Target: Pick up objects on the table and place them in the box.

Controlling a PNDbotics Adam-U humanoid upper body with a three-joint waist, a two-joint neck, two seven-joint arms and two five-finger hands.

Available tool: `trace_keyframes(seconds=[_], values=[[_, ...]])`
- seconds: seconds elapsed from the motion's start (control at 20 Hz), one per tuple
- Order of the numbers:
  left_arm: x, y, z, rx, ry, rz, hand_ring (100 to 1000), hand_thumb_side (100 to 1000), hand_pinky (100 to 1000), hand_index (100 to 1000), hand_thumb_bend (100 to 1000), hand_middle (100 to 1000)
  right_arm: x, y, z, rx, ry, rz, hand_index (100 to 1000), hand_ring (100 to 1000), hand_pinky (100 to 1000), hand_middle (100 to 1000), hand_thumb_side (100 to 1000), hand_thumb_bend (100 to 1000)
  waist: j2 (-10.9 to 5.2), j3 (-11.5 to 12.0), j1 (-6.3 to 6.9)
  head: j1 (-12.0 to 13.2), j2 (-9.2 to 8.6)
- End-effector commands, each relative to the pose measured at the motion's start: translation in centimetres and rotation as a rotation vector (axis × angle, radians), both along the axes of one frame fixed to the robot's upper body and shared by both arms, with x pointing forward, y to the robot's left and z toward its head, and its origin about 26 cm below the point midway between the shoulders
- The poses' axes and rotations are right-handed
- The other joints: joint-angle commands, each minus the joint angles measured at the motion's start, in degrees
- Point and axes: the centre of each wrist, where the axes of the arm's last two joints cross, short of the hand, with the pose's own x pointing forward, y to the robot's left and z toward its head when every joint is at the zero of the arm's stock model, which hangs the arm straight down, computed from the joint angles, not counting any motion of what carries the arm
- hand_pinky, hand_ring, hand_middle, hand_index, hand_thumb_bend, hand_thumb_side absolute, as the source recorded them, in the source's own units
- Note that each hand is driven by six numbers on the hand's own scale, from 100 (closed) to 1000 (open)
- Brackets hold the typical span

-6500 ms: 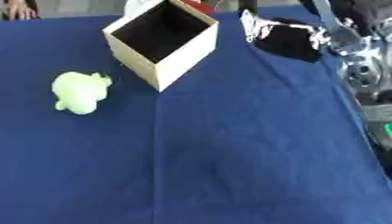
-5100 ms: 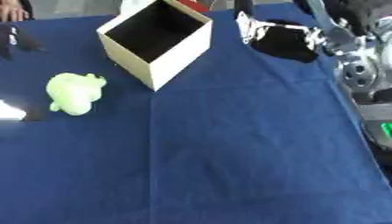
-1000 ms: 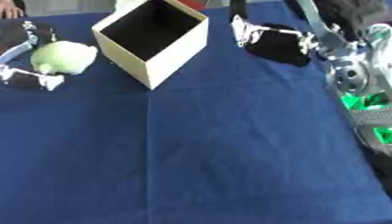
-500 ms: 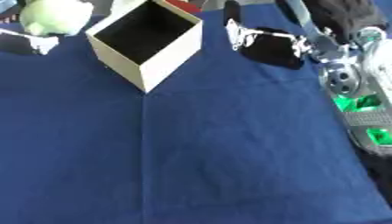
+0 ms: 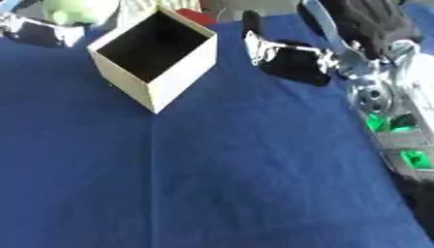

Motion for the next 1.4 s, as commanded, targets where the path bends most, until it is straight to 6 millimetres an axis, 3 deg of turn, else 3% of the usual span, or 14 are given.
trace_keyframes(seconds=[0.05,0.5,1.0,1.2,1.4], values=[[0.5,-0.9,1.1,-0.001,-0.026,-0.01,592,234,424,711,100,570,-0.5,0.0,0.9,-0.004,-0.036,0.007,845,822,930,802,462,100,-1.03,-0.3,-0.13,0.3,-1.2],[3.1,-3.2,-0.5,0.011,0.004,0.031,592,237,424,709,100,569,-0.6,0.6,1.1,0.001,-0.04,0.036,848,818,928,801,465,100,-0.25,-2.1,0.35,1.5,-1.94],[4.8,-4.1,-2.2,0.064,0.06,0.098,612,237,446,718,110,588,-0.6,0.8,1.0,0.008,-0.041,0.049,850,813,926,800,468,100,0.41,-3.0,0.95,2.1,-1.95],[5.0,-4.0,-2.7,0.086,0.075,0.136,645,253,483,735,196,618,-0.6,0.7,1.0,0.009,-0.04,0.047,851,812,925,800,469,100,0.48,-3.0,1.02,2.2,-1.71],[5.1,-4.1,-2.9,0.116,0.098,0.163,736,322,561,783,403,698,-0.6,0.8,1.0,0.013,-0.04,0.048,851,811,925,799,468,100,0.47,-3.1,1.04,2.2,-1.69]])
